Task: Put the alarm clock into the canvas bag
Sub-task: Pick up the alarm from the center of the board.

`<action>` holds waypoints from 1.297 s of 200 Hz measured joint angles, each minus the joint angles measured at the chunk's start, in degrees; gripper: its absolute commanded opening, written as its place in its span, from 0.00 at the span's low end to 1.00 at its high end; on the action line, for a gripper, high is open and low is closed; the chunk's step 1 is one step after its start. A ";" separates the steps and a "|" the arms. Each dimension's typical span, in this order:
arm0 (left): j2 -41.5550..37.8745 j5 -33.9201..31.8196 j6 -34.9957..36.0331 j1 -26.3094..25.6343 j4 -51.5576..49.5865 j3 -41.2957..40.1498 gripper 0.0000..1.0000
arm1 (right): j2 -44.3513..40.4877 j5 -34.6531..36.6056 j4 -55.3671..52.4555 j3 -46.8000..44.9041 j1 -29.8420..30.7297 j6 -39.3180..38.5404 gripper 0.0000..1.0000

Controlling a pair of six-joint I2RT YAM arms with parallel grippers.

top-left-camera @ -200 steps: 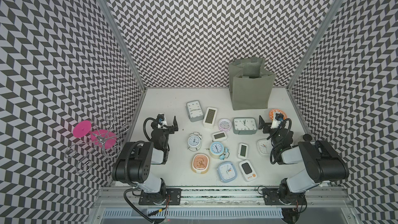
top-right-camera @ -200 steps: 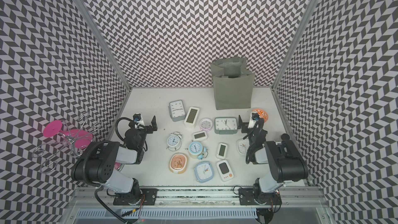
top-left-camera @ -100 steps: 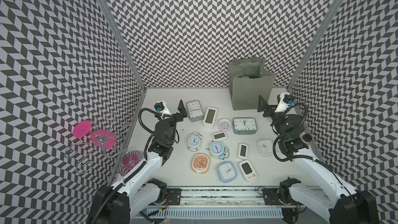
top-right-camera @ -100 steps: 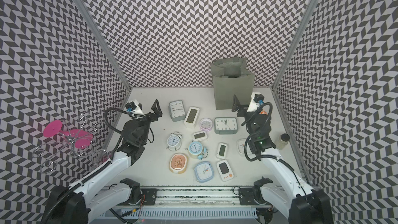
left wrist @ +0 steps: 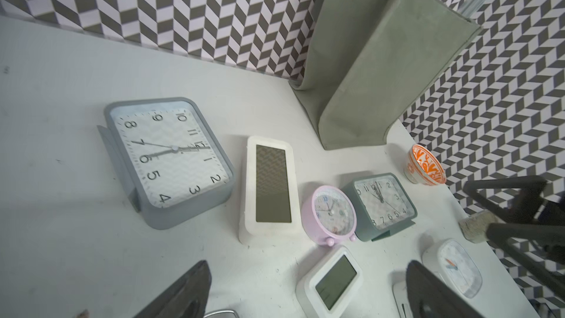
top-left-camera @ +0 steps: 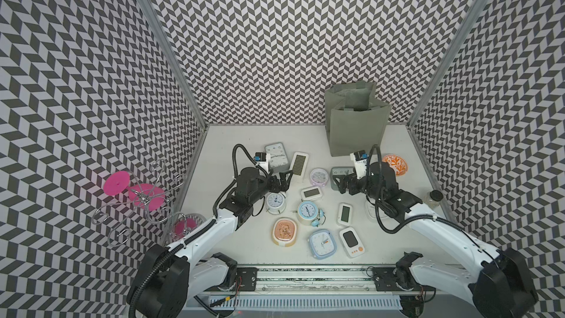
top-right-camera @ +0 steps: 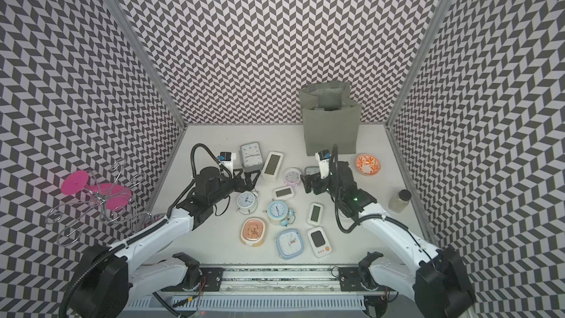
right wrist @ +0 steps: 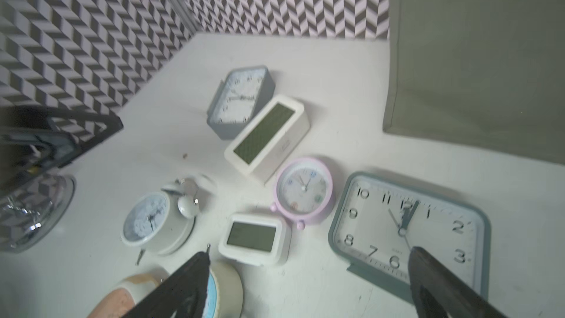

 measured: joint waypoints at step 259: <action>0.28 7.63 -6.23 -1.11 6.45 -5.99 0.99 | 42.34 3.23 -14.16 32.33 5.42 -6.78 0.99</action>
